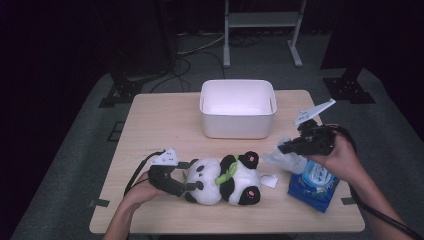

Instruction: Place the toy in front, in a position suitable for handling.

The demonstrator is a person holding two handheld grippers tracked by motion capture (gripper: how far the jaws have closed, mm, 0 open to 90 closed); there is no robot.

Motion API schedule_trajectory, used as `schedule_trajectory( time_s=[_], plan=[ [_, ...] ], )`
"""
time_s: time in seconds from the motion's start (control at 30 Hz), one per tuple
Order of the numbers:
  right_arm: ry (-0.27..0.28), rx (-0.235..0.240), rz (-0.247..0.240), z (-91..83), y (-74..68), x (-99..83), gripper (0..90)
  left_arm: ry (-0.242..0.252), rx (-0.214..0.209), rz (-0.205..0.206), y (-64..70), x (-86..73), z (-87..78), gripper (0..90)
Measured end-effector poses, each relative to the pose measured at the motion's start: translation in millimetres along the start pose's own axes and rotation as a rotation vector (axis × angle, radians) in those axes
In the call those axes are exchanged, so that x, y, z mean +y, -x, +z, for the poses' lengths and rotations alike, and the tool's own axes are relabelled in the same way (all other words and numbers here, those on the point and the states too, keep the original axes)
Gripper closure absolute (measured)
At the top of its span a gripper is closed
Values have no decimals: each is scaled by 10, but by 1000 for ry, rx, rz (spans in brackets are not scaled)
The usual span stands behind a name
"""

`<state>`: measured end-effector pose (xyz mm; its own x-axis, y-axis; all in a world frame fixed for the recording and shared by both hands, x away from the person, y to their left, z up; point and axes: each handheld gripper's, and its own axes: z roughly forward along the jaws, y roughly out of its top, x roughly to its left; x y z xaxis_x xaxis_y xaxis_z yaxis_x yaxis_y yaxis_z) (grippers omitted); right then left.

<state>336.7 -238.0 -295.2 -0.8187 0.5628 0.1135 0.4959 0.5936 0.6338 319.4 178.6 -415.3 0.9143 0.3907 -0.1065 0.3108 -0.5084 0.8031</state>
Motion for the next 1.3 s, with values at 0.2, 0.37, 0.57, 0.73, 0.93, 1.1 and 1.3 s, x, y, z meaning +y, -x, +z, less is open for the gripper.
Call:
schedule_trajectory(
  time_s=[0.2, 0.37, 0.57, 0.73, 0.93, 1.1, 1.3],
  plan=[
    [-7, 119, -82, 280, -305, 327, 863, -15, -9, 1, 4, -17, 48, 159],
    [-18, 168, -129, 448, -456, 480, 862, -13, -9, -1, 4, -20, 49, 159],
    [16, 241, -165, 620, -620, 674, 859, -8, -9, -5, 1, -25, 43, 159],
    [-29, 236, -186, 819, -650, 646, 844, -8, -10, -4, 4, -25, 41, 159],
    [-77, 209, -182, 950, -588, 417, 791, -1, -15, -7, 5, -18, 41, 159],
    [-95, 190, -201, 956, -575, 252, 683, -5, -22, -8, 12, -17, 51, 158],
    [-113, 208, -224, 916, -587, 101, 545, -1, -25, -15, 15, -22, 63, 151]
  ],
)
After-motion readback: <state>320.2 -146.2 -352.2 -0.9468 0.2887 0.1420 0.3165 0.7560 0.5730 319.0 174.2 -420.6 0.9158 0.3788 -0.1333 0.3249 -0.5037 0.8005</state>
